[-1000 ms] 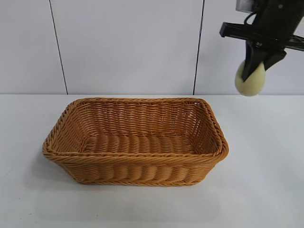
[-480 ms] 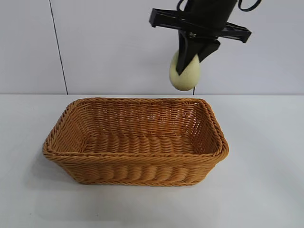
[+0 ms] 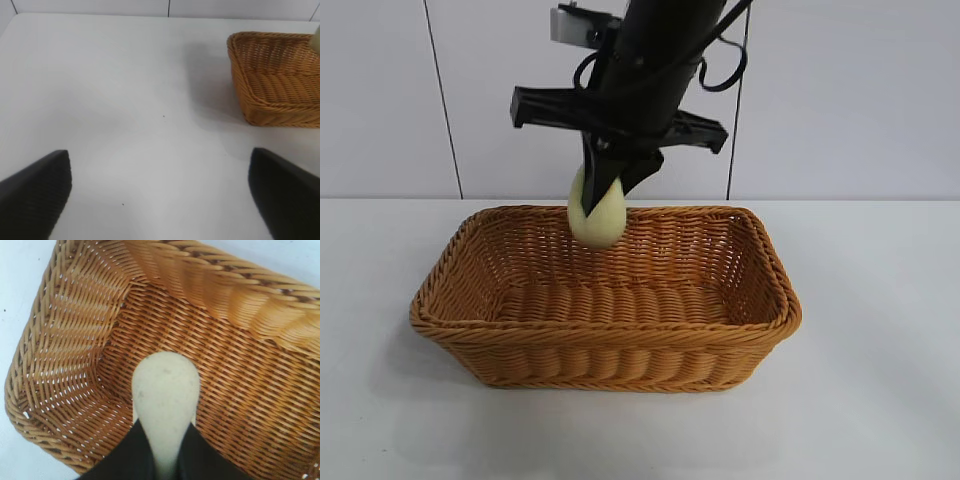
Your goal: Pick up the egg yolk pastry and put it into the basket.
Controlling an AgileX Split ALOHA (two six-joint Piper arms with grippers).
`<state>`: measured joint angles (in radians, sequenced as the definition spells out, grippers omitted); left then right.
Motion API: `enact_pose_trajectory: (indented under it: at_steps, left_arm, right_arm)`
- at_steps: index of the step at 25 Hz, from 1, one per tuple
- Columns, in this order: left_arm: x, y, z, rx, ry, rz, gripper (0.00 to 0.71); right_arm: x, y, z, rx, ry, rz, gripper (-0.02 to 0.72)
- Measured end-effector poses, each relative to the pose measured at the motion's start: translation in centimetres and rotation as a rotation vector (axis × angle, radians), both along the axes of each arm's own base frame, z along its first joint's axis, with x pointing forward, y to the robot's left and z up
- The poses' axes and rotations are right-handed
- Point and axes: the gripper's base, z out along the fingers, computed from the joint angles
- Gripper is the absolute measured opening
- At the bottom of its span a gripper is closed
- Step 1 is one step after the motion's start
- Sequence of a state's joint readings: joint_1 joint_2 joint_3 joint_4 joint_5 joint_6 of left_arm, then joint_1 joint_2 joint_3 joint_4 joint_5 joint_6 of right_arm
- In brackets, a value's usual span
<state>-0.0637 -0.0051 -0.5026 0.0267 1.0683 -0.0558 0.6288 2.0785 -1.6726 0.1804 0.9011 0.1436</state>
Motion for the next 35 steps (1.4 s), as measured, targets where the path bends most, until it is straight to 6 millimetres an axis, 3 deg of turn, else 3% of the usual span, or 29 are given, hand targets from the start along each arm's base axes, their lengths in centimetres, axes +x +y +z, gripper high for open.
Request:
enact_pose_trajectory:
  at_steps: [7, 12, 14, 18, 20, 22, 28, 35]
  left_arm:
    - [0.0, 0.0, 0.0, 0.000, 0.000, 0.000, 0.689]
    - [0.0, 0.0, 0.0, 0.000, 0.000, 0.000, 0.689]
    - [0.0, 0.0, 0.0, 0.000, 0.000, 0.000, 0.689]
    - [0.0, 0.0, 0.0, 0.000, 0.000, 0.000, 0.689]
    - [0.0, 0.0, 0.0, 0.000, 0.000, 0.000, 0.689]
    - [0.0, 0.0, 0.0, 0.000, 0.000, 0.000, 0.689]
    - [0.0, 0.0, 0.0, 0.000, 0.000, 0.000, 0.689]
    - [0.0, 0.0, 0.0, 0.000, 0.000, 0.000, 0.689]
  right_arm:
    - [0.9, 0.7, -5.1, -0.039, 0.055, -0.013, 0.036]
    - [0.9, 0.9, -6.3, -0.044, 0.085, -0.022, 0.046]
    - [0.8, 0.9, -6.3, -0.040, 0.089, -0.024, 0.106]
    - [0.7, 0.9, -6.3, -0.043, 0.104, -0.024, 0.378]
    - [0.7, 0.9, -5.8, -0.037, 0.097, -0.023, 0.487]
    - [0.7, 0.8, -4.7, -0.037, 0.083, -0.016, 0.540]
    - [1.4, 0.4, -0.3, -0.101, 0.025, 0.000, 0.614]
    - [2.4, 0.4, 3.9, -0.107, -0.056, -0.007, 0.624]
